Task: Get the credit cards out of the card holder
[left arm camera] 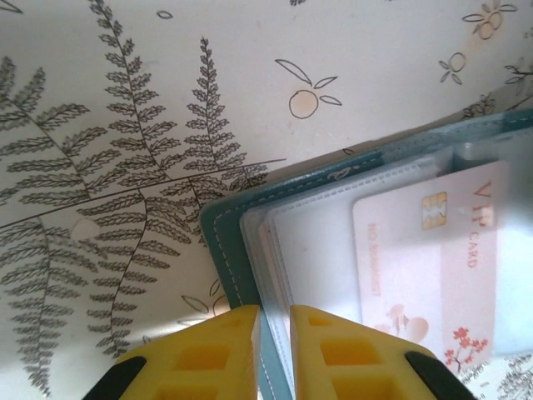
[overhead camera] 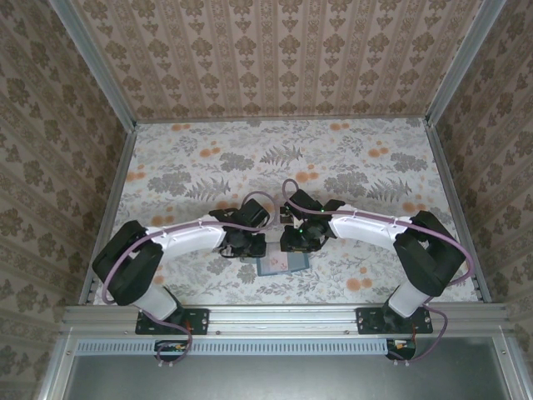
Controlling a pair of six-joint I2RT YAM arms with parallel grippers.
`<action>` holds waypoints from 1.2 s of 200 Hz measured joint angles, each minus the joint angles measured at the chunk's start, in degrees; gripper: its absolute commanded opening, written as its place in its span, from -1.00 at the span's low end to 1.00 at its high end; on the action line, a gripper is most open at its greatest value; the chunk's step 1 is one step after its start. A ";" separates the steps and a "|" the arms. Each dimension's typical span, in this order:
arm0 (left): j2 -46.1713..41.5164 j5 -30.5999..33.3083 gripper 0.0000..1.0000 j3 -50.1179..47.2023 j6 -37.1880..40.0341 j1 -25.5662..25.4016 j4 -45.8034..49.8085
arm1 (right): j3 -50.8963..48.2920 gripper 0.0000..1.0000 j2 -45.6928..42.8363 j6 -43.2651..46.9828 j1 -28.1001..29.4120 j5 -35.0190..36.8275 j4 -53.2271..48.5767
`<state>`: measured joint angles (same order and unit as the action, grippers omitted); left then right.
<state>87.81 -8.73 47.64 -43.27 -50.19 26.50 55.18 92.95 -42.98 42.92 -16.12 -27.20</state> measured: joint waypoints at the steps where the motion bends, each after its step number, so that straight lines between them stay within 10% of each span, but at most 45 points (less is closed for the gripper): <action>1: -0.04 0.00 -0.64 0.00 0.00 0.00 0.00 | 0.00 -0.38 0.02 -0.02 0.00 -0.02 0.02; 240: 4.98 1.66 -0.66 3.52 -0.22 -2.71 2.16 | -0.26 -0.46 2.97 -0.55 -0.55 -4.37 3.69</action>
<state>92.79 -7.07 51.16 -43.48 -52.90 28.67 54.92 95.92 -43.53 42.37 -20.49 -23.51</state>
